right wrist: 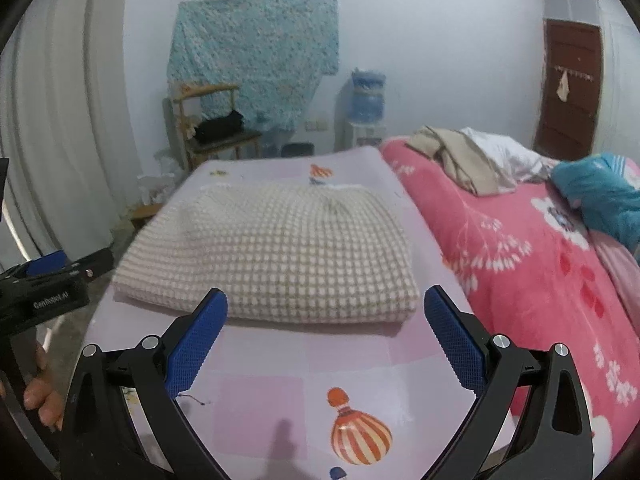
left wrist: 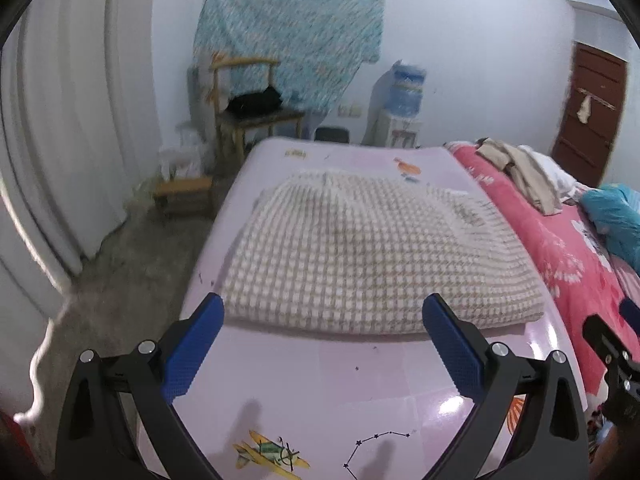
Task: Fold large clothes
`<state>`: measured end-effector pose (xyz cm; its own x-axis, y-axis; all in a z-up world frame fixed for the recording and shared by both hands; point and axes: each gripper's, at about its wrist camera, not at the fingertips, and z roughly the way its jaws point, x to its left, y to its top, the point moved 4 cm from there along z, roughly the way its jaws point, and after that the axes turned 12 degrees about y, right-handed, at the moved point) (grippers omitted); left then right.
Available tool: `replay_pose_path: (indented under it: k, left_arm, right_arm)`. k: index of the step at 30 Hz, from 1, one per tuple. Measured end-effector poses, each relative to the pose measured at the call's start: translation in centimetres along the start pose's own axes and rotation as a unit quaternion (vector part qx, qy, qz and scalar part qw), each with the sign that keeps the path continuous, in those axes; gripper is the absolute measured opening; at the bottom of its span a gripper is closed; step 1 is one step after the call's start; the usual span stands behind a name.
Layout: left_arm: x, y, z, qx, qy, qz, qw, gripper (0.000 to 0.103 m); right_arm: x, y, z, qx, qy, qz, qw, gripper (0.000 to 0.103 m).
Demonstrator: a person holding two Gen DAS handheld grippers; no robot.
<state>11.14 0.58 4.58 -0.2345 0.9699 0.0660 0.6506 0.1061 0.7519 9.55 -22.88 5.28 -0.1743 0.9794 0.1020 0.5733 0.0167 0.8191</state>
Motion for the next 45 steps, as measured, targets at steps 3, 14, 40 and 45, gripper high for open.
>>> replay_pose_path:
  k: [3,14,40,45]
  left_arm:
    - [-0.2,-0.3,1.0,0.025,0.017,0.004,0.9995,0.098]
    - [-1.7,-2.0,2.4,0.058,0.043,0.059,0.9957,0.098]
    - [-3.1,-2.7,3.7,0.091,0.034,0.080,0.9920,0.098]
    - [-3.1,-2.8,3.6,0.093,0.030,0.079,0.9920,0.098]
  right_arm:
    - [-0.5,-0.2,0.8,0.016,-0.004,0.010,1.000,0.095]
    - [0.2,-1.1,3.9,0.073,0.003,0.022,0.997,0.095]
    - [0.5,-2.7,5.7,0.126,0.008,0.029,0.992,0.095]
    - [0.4,-2.7,5.6,0.127,0.007,0.028,0.992,0.095]
